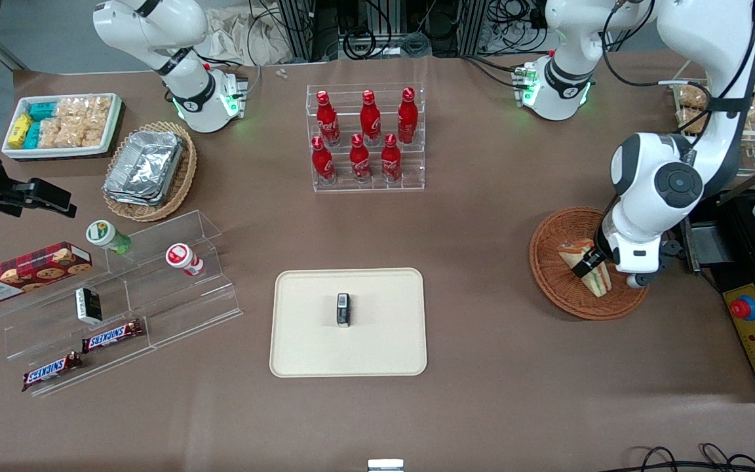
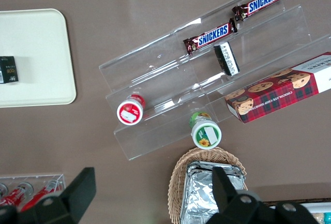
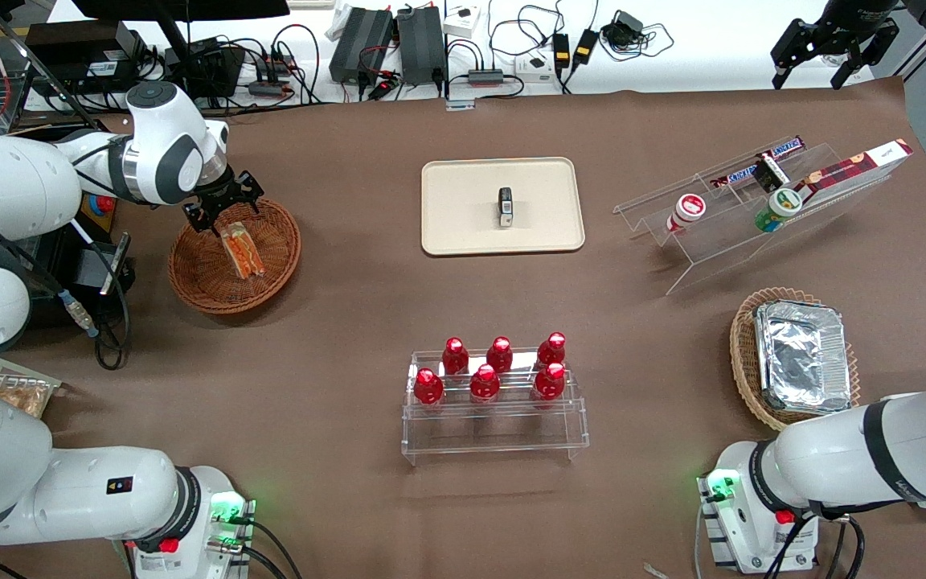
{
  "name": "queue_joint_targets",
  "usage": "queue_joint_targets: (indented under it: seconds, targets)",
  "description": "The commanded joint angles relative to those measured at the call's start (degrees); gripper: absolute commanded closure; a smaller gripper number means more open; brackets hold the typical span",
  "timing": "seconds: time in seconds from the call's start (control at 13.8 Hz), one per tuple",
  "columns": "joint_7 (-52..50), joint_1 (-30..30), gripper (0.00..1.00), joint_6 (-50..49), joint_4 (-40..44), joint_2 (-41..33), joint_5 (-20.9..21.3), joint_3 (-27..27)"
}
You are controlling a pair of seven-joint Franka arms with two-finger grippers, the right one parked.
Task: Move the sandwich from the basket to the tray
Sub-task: 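Close the left gripper on the wrapped sandwich in the basket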
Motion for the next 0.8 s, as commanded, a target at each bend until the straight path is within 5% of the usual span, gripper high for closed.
queue_joint_targets:
  seconds: [0.0,0.73]
  targets:
    - [-2.29,0.44,0.0,1.67,-3.4,-1.31,3.26,0.01]
    - [-2.99,0.8,0.0,5.88,-3.77,3.69,4.5,0.1]
